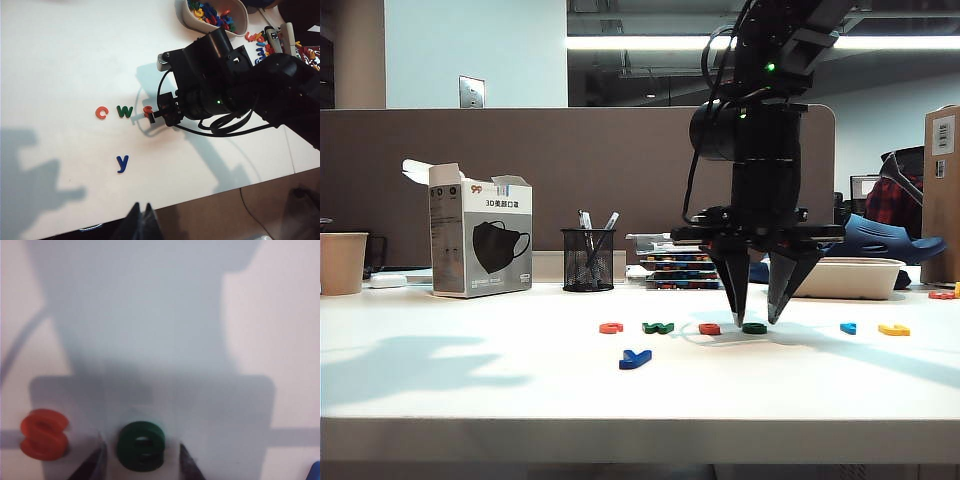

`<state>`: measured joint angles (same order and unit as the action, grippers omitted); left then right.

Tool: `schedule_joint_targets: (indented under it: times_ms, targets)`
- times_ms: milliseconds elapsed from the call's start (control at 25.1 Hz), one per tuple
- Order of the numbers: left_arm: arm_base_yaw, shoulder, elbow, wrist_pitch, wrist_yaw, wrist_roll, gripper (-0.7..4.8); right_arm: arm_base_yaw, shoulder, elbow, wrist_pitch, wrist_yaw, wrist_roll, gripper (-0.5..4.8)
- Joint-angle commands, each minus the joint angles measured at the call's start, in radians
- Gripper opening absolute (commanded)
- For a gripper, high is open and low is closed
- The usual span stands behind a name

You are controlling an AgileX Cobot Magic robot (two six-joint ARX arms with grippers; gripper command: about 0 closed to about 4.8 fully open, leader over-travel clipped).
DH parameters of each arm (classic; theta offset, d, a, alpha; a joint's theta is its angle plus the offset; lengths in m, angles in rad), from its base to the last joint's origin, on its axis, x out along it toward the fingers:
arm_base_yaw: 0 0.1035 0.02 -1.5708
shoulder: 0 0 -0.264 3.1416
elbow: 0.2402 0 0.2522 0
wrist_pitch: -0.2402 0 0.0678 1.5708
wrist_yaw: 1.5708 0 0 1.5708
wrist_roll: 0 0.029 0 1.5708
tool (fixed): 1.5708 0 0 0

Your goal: Select the appropriate letters from the row of letter magnets placed on the table to arrange into the word "yes".

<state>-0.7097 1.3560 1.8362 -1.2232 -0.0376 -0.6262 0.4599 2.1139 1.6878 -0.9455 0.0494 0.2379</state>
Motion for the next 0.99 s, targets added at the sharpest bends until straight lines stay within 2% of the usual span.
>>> schedule_joint_targets:
  times_ms: [40,119,995]
  targets:
    - [0.000,-0.004,0.003,0.006,-0.004,-0.002,-0.05,-0.002,0.010,0.002,0.005,-0.007,-0.003,1.80]
    - [0.000,-0.004,0.003,0.006,-0.004,-0.002,-0.05,-0.002,0.015,0.002,0.003,-0.029,-0.004,1.80]
    - [0.000,-0.004,0.003,0.006,-0.004,-0.002,-0.05,-0.003,0.031,0.002,-0.003,-0.027,-0.004,1.66]
